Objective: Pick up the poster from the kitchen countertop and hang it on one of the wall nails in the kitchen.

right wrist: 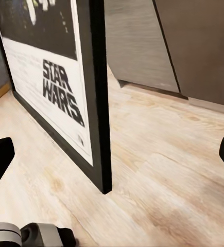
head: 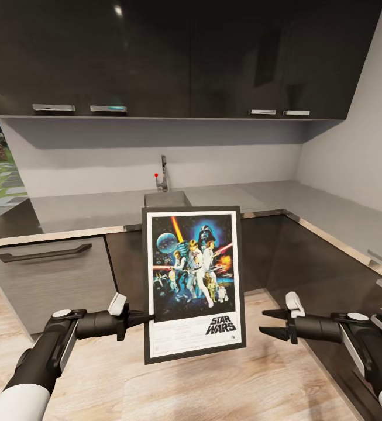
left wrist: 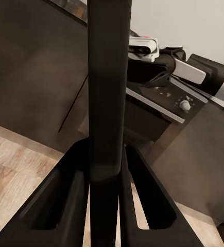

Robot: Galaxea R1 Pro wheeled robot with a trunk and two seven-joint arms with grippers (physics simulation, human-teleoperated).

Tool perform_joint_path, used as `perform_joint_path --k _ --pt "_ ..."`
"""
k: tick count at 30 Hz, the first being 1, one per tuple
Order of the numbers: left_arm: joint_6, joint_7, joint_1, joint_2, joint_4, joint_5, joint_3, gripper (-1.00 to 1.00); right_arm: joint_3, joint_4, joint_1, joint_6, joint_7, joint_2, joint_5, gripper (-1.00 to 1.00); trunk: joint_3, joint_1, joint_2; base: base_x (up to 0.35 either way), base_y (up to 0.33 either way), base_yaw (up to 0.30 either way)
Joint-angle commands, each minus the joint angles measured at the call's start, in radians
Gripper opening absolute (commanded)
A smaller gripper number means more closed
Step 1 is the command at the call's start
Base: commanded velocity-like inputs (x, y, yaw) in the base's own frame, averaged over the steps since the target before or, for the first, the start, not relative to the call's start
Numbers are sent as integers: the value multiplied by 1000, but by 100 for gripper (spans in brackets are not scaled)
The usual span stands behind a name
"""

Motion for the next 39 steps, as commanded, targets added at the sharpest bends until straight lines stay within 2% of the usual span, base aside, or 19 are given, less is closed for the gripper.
perform_joint_path --k 1,5,22,28,36,39 --pt "3 -6 0 0 -1 -6 2 -100 -1 0 -1 10 12 0 1 100 -1 0 -1 0 0 0" --pt "3 -6 0 0 -1 -6 2 -100 1 0 -1 10 37 1 1 100 -1 0 -1 0 0 0" --pt "3 -6 0 -2 -1 -5 -11 -100 5 4 0 10 44 12 0 100 -1 0 -1 0 0 0" --pt "3 -6 -1 -3 -1 -6 -15 -100 6 4 1 10 44 23 1 100 -1 0 -1 0 0 0" --pt "2 -6 0 -4 -1 -5 -16 -100 52 5 1 11 43 27 -2 100 -1 0 -1 0 0 0" --pt "2 -6 0 -4 -1 -5 -15 -100 57 5 1 11 43 27 -4 100 -1 0 -1 0 0 0"
